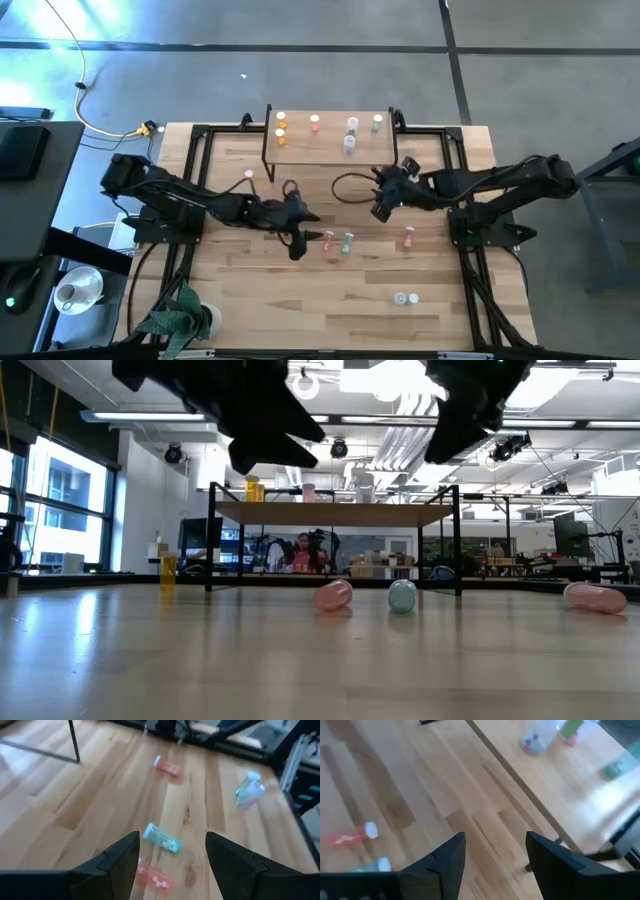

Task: Pick and place medicine bottles onto shelf by color
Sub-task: Align the left pink pill bottle with the other pink pill bottle on the shelf

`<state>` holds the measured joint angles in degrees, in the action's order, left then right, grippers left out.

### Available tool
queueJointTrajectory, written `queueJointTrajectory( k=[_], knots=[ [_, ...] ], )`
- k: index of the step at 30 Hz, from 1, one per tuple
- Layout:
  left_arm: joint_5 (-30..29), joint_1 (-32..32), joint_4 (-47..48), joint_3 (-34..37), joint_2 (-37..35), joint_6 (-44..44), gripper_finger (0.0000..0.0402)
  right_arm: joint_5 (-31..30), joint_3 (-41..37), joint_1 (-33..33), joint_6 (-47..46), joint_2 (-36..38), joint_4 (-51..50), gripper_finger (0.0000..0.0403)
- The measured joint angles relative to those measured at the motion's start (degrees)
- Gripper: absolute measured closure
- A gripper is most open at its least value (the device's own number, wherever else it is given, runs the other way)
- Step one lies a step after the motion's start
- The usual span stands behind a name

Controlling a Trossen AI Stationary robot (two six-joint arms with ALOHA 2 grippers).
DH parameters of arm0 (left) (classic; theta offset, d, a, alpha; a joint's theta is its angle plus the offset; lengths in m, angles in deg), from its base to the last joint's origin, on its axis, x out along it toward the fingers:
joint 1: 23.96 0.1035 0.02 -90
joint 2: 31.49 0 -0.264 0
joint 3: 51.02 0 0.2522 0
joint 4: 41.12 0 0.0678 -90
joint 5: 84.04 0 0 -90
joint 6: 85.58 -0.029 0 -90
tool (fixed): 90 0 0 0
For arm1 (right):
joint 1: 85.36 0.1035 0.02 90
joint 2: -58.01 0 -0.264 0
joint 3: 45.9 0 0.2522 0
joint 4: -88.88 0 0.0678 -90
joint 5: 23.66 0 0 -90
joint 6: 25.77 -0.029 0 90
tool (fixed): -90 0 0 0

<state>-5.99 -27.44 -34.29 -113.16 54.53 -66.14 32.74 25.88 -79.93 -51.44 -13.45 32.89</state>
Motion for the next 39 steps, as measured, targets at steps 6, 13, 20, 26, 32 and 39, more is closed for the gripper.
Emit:
queueJointTrajectory(
  k=[6,13,20,26,32,39],
  knots=[
    [-7.7,-2.6,7.8,-4.7,6.0,5.4,0.0186,-4.1,-5.0,2.6,-6.4,0.0,0.7,0.0204],
    [-10.4,-4.3,7.3,-7.1,12.7,10.5,0.0186,-5.7,-5.7,2.0,-6.0,0.0,2.5,0.0204],
    [-9.5,-4.4,7.2,-10.4,19.2,11.3,0.0186,-5.4,-5.7,2.1,-4.1,0.0,6.9,0.0204],
    [-9.5,-4.4,8.6,-11.9,22.1,11.5,0.0186,-5.4,-5.7,2.1,-4.0,0.0,7.1,0.0204],
    [-11.4,-4.4,10.4,-11.8,22.1,12.1,0.0186,-5.3,-5.7,2.1,-4.0,0.0,7.0,0.0204],
    [-11.5,-4.6,10.1,-11.8,24.3,13.4,0.0186,-5.2,-5.6,2.1,-4.1,0.0,7.0,0.0204]
  ],
)
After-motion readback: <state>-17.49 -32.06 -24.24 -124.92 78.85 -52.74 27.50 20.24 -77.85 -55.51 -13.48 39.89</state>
